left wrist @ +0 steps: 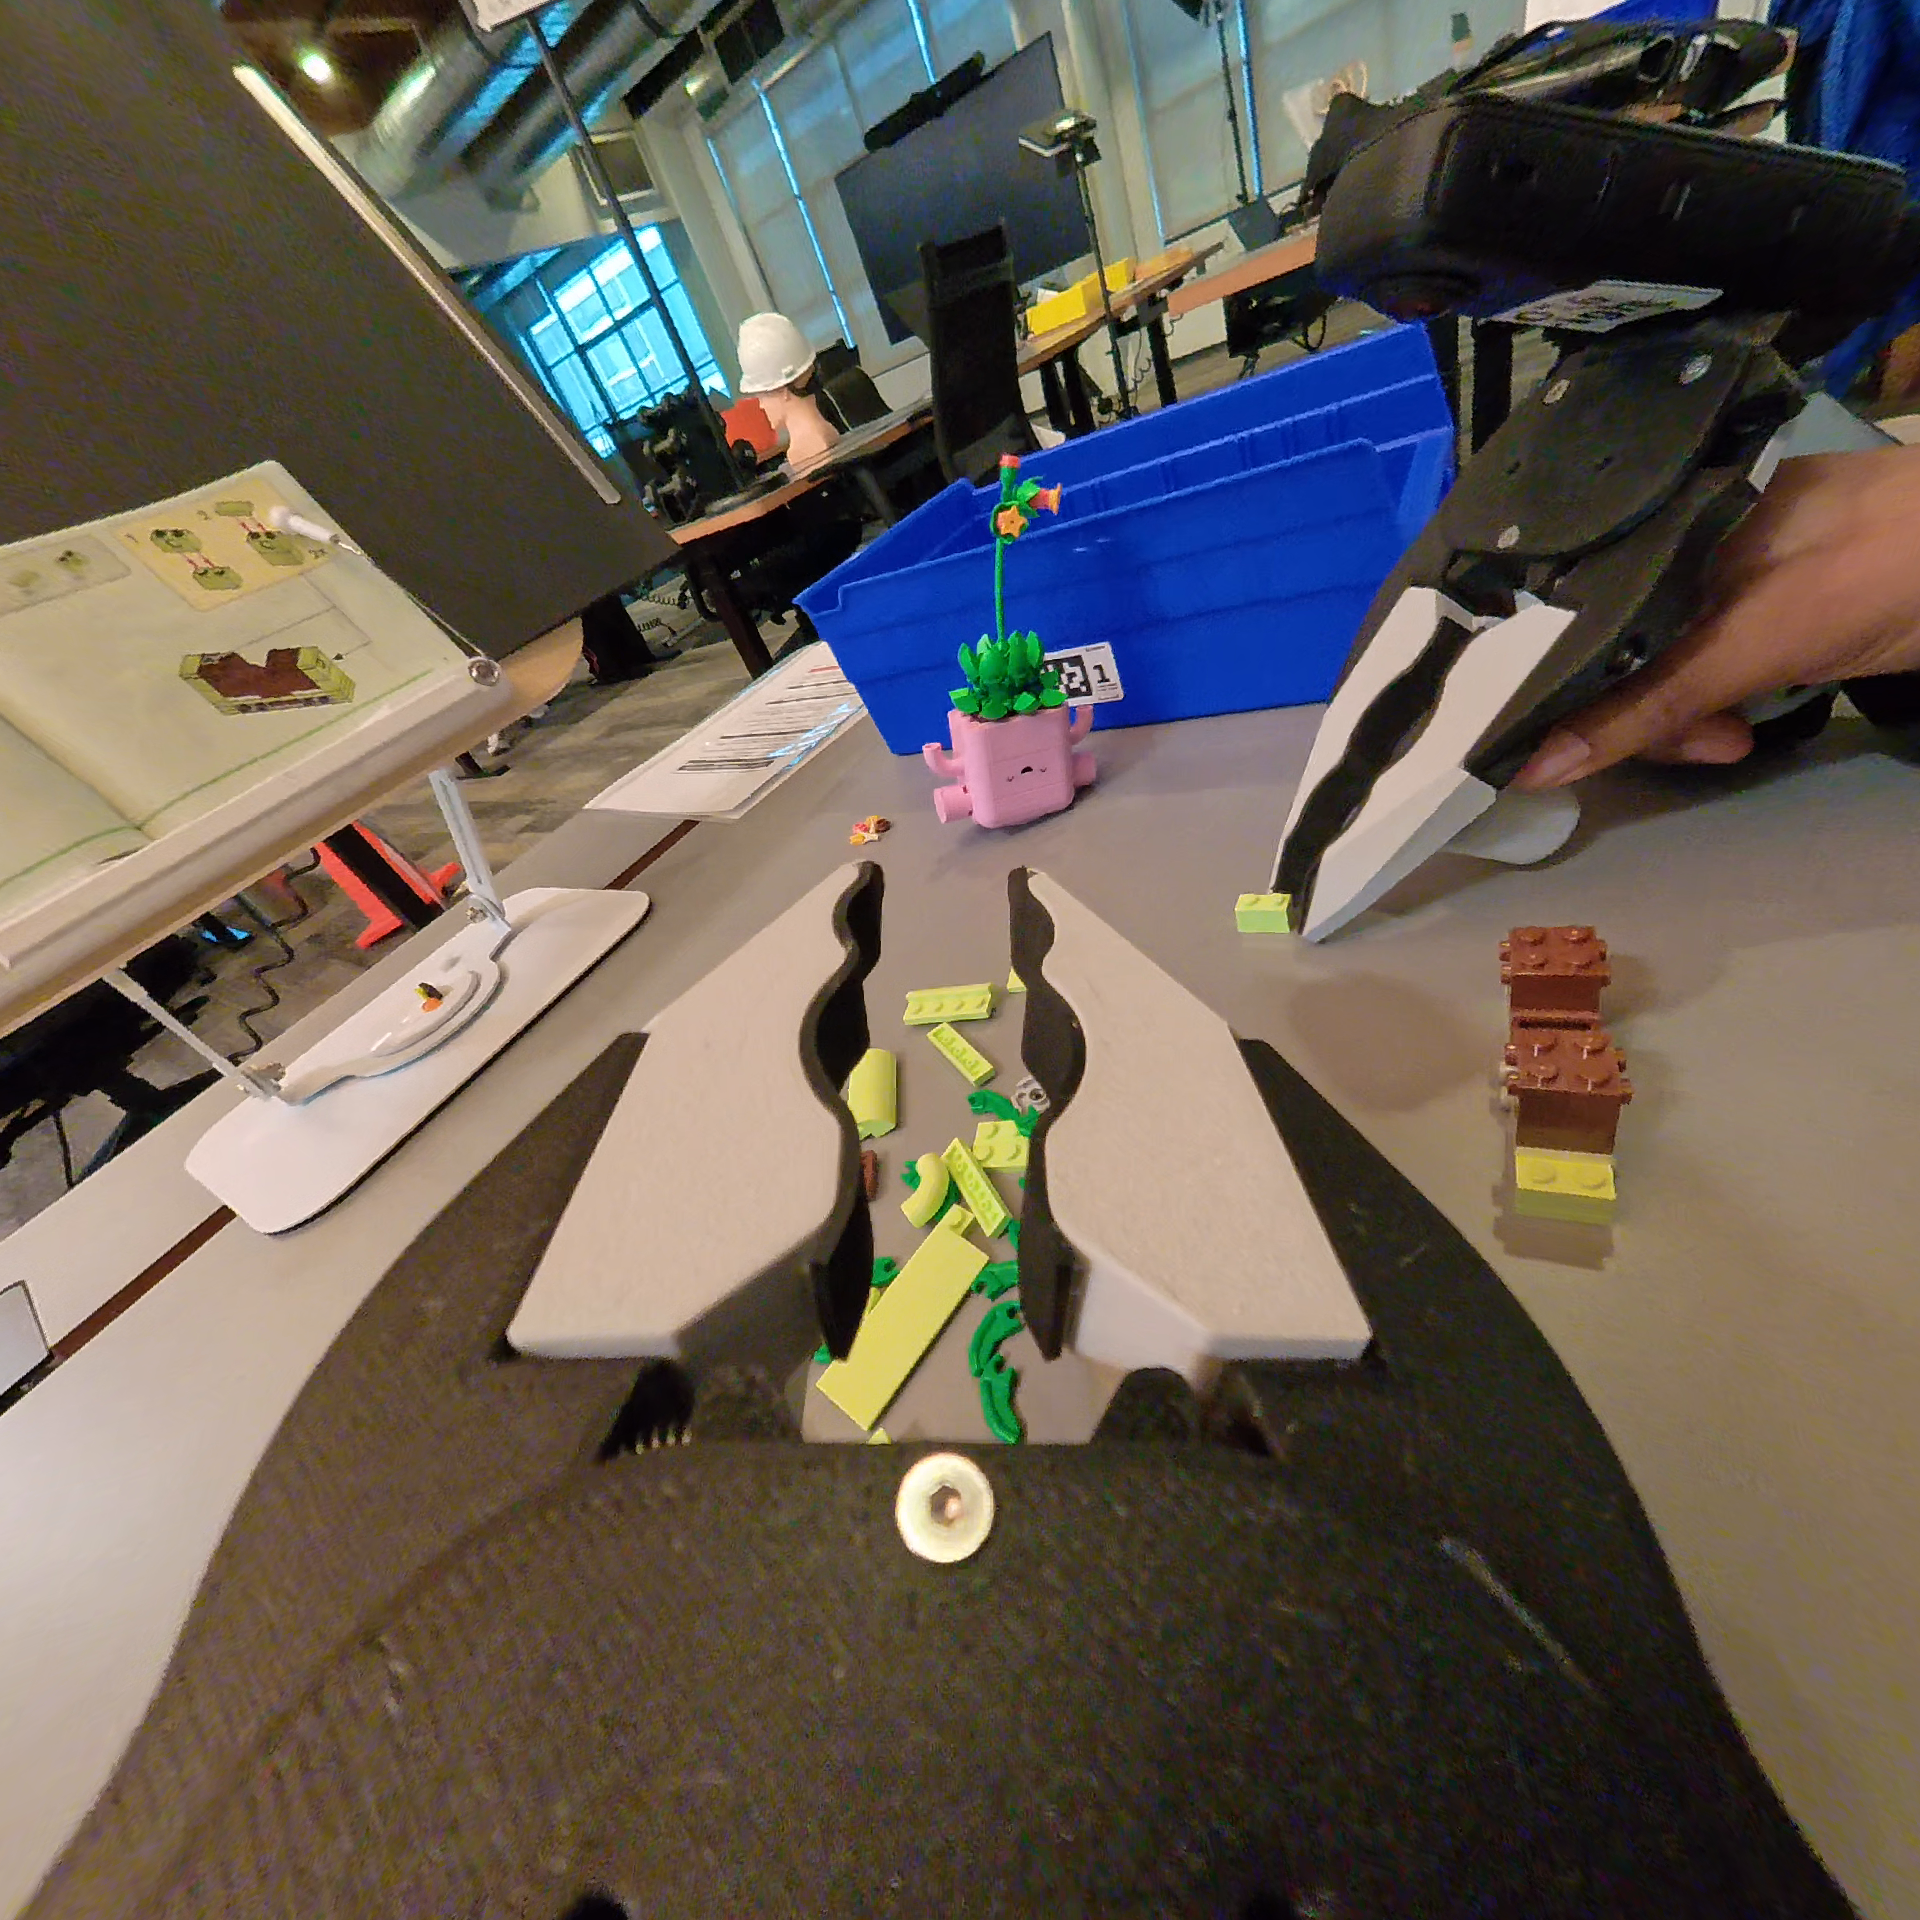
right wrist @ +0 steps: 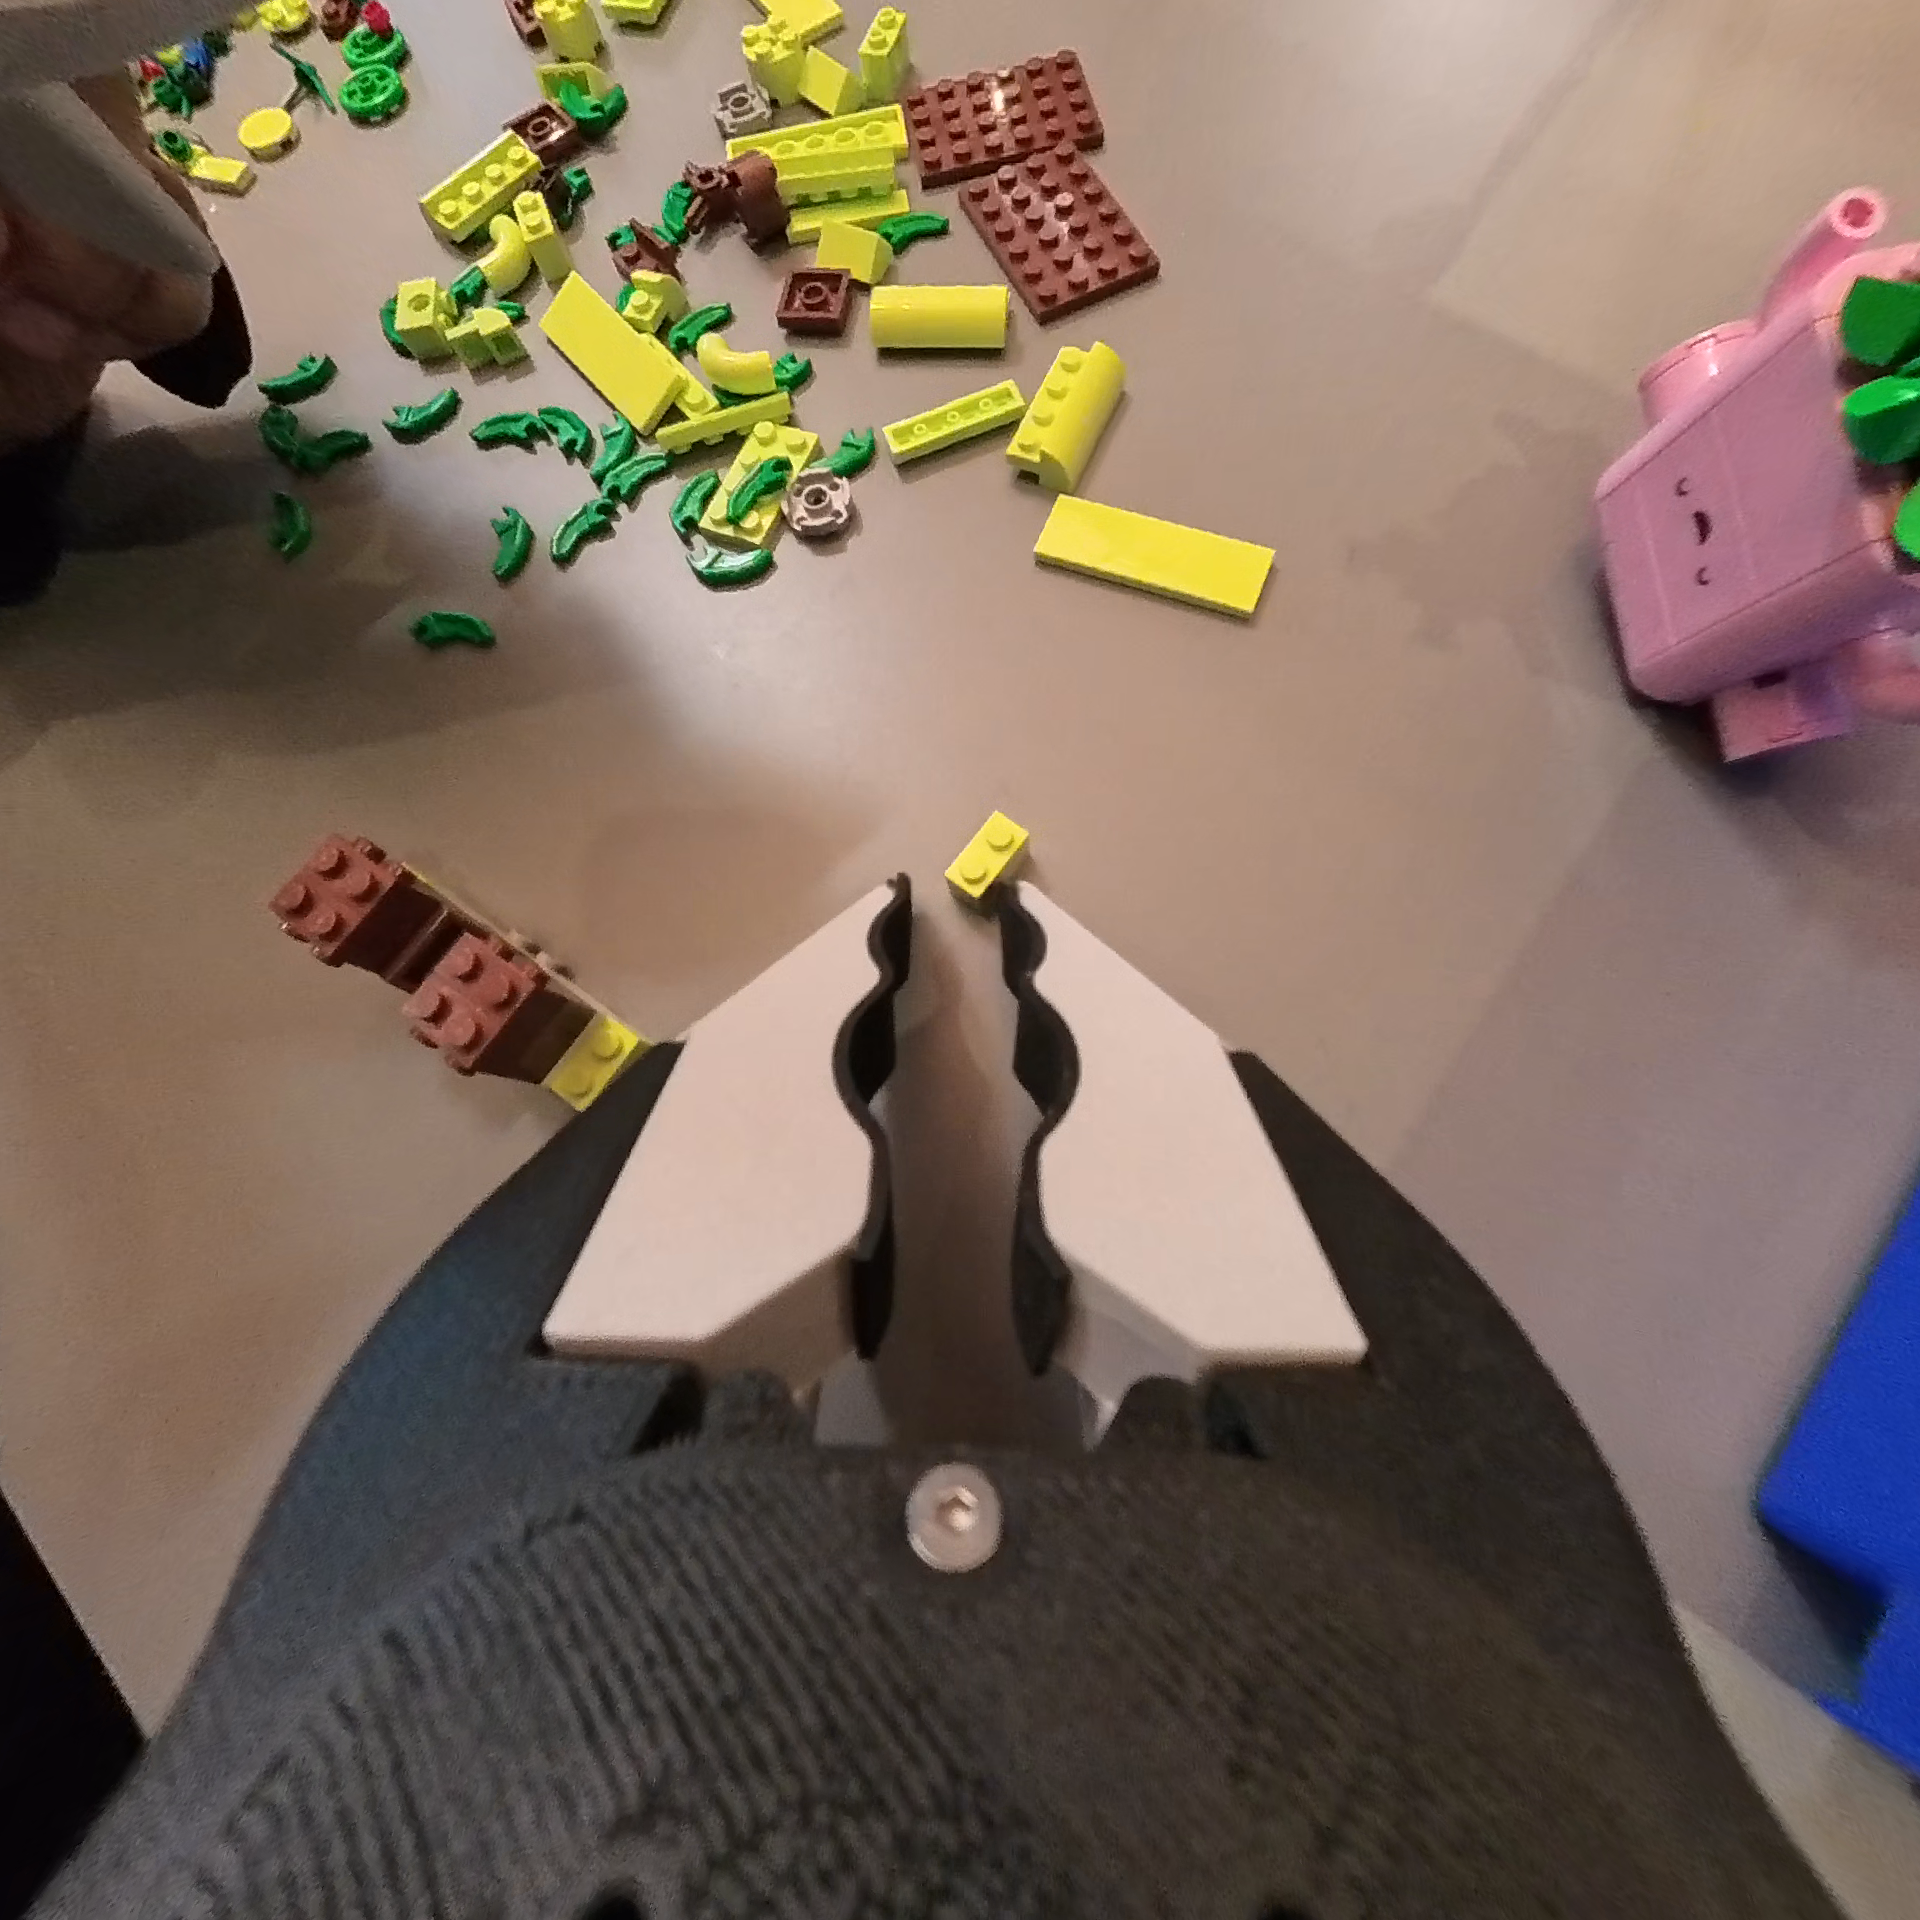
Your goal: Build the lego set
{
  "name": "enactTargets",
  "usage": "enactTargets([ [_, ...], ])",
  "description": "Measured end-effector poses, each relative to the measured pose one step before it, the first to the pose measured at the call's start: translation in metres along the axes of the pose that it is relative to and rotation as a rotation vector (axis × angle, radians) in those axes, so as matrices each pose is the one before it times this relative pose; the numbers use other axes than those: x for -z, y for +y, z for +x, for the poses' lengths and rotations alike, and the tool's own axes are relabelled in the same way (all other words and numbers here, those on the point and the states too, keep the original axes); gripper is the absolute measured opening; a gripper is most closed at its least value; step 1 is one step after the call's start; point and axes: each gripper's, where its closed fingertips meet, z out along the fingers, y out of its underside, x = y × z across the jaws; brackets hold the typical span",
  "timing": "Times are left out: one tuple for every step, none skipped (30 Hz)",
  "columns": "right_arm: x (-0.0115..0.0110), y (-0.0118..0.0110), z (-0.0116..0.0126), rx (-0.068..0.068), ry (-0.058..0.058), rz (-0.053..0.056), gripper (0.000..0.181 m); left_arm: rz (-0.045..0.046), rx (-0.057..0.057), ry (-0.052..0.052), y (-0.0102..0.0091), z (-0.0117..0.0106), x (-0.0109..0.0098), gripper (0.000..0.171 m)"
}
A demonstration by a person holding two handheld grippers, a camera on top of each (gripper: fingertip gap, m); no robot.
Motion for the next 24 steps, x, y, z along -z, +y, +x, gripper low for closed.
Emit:
enactTargets([
  [-0.00005,-0.00021,0.00058,0.0034,0.0061,0.0012,0.016,-0.00075,0.0014,-0.0015,0.00029,-0.00036,-0.00007,0.023],
  [0.00047,-0.00063,0.00092,0.0036,0.0068,0.0050,0.017,-0.00223,0.0019,-0.0012,0.00052,-0.00037,-0.00007,0.023],
  [0.00084,-0.00117,0.00130,0.0039,0.0073,0.0088,0.019,-0.00127,0.0027,-0.0015,0.00036,-0.00058,-0.00014,0.023],
  [0.00110,-0.00167,0.00144,0.0045,0.0057,0.0122,0.021,-0.00077,0.0042,-0.0038,0.00025,-0.00093,0.00002,0.023],
  [0.00143,-0.00233,0.00110,0.0056,0.0028,0.0168,0.023,-0.00097,0.0084,-0.0103,0.00037,-0.00237,0.00020,0.023],
  [0.00178,-0.00344,0.00111,0.0060,0.0022,0.0234,0.025,0.00010,0.0138,-0.0124,0.00037,-0.00331,0.00035,0.022],
  [0.00214,-0.00445,0.00075,0.0041,0.0002,0.0299,0.026,0.00154,0.0209,-0.0111,0.00031,-0.00376,0.00043,0.022],
  [0.00230,-0.00450,0.00040,-0.0008,-0.0053,0.0312,0.026,0.00198,0.0288,-0.0128,0.00035,-0.00469,0.00055,0.022],
  [0.00215,-0.00416,0.00091,-0.0082,-0.0054,0.0295,0.026,0.00179,0.0350,-0.0167,0.00047,-0.00595,0.00079,0.021],
  [0.00209,-0.00349,0.00127,-0.0147,-0.0072,0.0260,0.026,0.00270,0.0391,-0.0166,0.00050,-0.00633,0.00082,0.021],
  [0.00188,-0.00293,0.00119,-0.0196,-0.0110,0.0213,0.026,0.00300,0.0418,-0.0151,0.00046,-0.00635,0.00072,0.020],
  [0.00148,-0.00201,0.00069,-0.0218,-0.0152,0.0159,0.026,0.00015,0.0412,-0.0130,0.00091,-0.00593,0.00051,0.019],
  [0.00113,-0.00147,0.00002,-0.0209,-0.0179,0.0108,0.026,-0.00590,0.0359,-0.0102,0.00186,-0.00526,0.00013,0.018],
  [0.00105,-0.00115,0.00014,-0.0180,-0.0143,0.0093,0.026,-0.01326,0.0267,-0.0112,0.00282,-0.00476,-0.00031,0.015],
  [0.00101,-0.00126,0.00014,-0.0132,-0.0099,0.0101,0.025,-0.01672,0.0160,-0.0172,0.00286,-0.00499,-0.00045,0.013],
  [0.00114,-0.00124,-0.00013,-0.0075,-0.0077,0.0098,0.024,-0.01170,0.0068,-0.0222,0.00178,-0.00498,-0.00005,0.009],
  [0.00066,-0.00086,-0.00039,-0.0024,-0.0052,0.0068,0.022,-0.00025,0.0047,-0.0203,0.00016,-0.00430,0.00065,0.006],
  [0.00024,-0.00024,-0.00041,0.0020,-0.0016,0.0019,0.021,0.00538,0.0068,-0.0169,-0.00084,-0.00404,0.00118,0.001],
  [-0.00040,0.00053,-0.00035,0.0061,0.0020,-0.0035,0.021,0.00697,0.0149,-0.0183,-0.00112,-0.00504,0.00139,0.000],
  [-0.00082,0.00105,-0.00070,0.0095,0.0029,-0.0079,0.021,0.00599,0.0252,-0.0187,-0.00054,-0.00599,0.00109,0.000],
  [-0.00117,0.00139,-0.00071,0.0117,0.0036,-0.0104,0.020,-0.00345,0.0307,-0.0081,0.00122,-0.00498,0.00029,0.000],
  [-0.00142,0.00161,-0.00069,0.0122,0.0056,-0.0126,0.019,-0.01418,0.0360,0.0043,0.00246,-0.00353,-0.00056,0.000],
  [-0.00156,0.00183,-0.00026,0.0114,0.0071,-0.0144,0.019,-0.01623,0.0364,0.0082,0.00218,-0.00251,-0.00074,0.000],
  [-0.00162,0.00176,-0.00084,0.0111,0.0031,-0.0146,0.019,-0.00945,0.0286,0.0015,0.00131,-0.00277,-0.00060,0.000],
])
